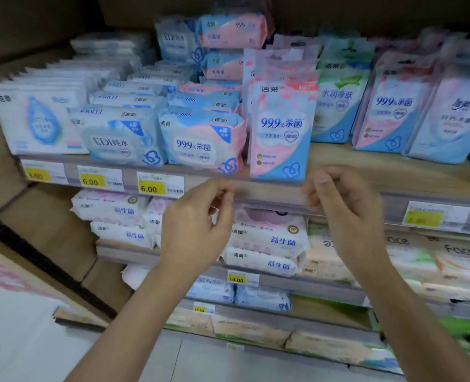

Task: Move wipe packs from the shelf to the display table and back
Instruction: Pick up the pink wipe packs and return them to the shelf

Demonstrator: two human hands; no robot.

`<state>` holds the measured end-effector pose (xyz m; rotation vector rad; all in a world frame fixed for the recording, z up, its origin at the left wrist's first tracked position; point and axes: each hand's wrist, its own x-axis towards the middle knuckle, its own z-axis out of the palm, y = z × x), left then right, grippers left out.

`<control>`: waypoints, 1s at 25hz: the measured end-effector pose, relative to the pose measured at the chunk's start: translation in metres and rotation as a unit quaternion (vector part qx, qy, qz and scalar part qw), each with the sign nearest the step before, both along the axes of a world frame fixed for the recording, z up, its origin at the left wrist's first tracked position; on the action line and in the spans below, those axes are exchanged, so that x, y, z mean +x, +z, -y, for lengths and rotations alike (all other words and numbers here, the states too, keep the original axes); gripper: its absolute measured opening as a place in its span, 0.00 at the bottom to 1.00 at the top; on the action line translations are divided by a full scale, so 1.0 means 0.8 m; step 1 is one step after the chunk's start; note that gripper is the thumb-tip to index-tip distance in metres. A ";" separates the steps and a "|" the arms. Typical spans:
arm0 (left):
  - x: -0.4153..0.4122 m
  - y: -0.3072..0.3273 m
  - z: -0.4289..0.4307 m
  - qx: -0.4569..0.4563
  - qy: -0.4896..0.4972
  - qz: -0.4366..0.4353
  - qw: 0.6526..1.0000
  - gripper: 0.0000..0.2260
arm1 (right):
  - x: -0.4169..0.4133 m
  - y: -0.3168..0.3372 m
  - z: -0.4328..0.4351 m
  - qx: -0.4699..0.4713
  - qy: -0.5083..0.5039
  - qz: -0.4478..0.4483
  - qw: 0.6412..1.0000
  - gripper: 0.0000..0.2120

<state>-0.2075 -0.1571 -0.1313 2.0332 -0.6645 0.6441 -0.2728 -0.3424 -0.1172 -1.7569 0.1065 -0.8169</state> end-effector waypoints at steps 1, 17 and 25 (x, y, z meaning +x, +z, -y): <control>-0.009 -0.014 -0.009 0.010 0.023 -0.030 0.999 0.08 | -0.010 -0.017 -0.009 0.001 0.038 -0.031 0.999 0.07; -0.458 -0.258 -0.174 0.026 0.454 -0.478 0.752 0.12 | -0.160 -0.277 -0.218 -0.346 0.571 -0.302 0.681 0.05; -0.769 -0.269 -0.229 -0.161 0.682 -0.478 0.530 0.12 | -0.359 -0.245 -0.515 -0.425 0.767 -0.168 0.450 0.08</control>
